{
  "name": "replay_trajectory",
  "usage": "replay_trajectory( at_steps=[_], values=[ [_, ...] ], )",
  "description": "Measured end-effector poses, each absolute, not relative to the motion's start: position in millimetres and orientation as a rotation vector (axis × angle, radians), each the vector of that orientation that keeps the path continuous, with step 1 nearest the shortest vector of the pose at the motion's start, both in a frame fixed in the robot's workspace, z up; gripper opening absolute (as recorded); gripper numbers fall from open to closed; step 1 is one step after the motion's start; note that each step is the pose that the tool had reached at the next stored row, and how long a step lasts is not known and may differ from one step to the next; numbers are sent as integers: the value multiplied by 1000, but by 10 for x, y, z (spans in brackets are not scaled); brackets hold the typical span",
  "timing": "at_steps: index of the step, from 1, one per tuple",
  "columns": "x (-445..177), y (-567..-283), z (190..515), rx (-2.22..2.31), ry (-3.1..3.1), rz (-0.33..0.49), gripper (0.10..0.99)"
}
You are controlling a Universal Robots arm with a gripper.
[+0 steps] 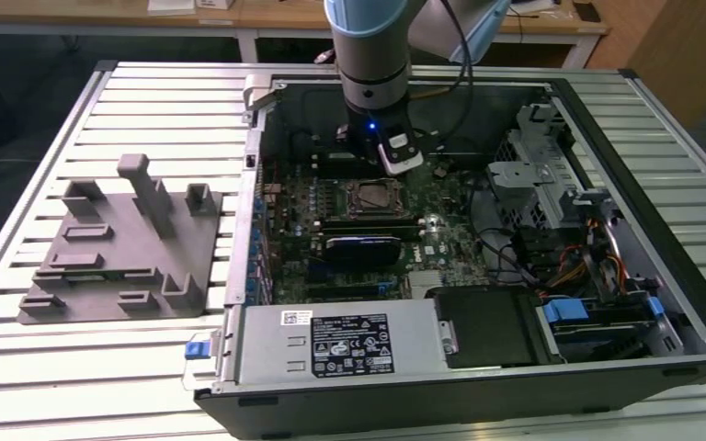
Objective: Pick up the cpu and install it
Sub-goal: 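Install the first cpu locking lever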
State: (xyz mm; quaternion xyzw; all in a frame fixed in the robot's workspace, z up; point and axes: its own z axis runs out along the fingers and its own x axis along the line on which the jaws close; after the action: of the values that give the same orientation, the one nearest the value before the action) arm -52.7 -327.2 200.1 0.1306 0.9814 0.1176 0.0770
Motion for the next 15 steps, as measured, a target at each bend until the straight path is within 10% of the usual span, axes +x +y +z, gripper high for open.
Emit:
replay_trajectory(
  at_steps=[15],
  values=[
    [-489,-3267,1996,397,3029,135,106]
  ],
)
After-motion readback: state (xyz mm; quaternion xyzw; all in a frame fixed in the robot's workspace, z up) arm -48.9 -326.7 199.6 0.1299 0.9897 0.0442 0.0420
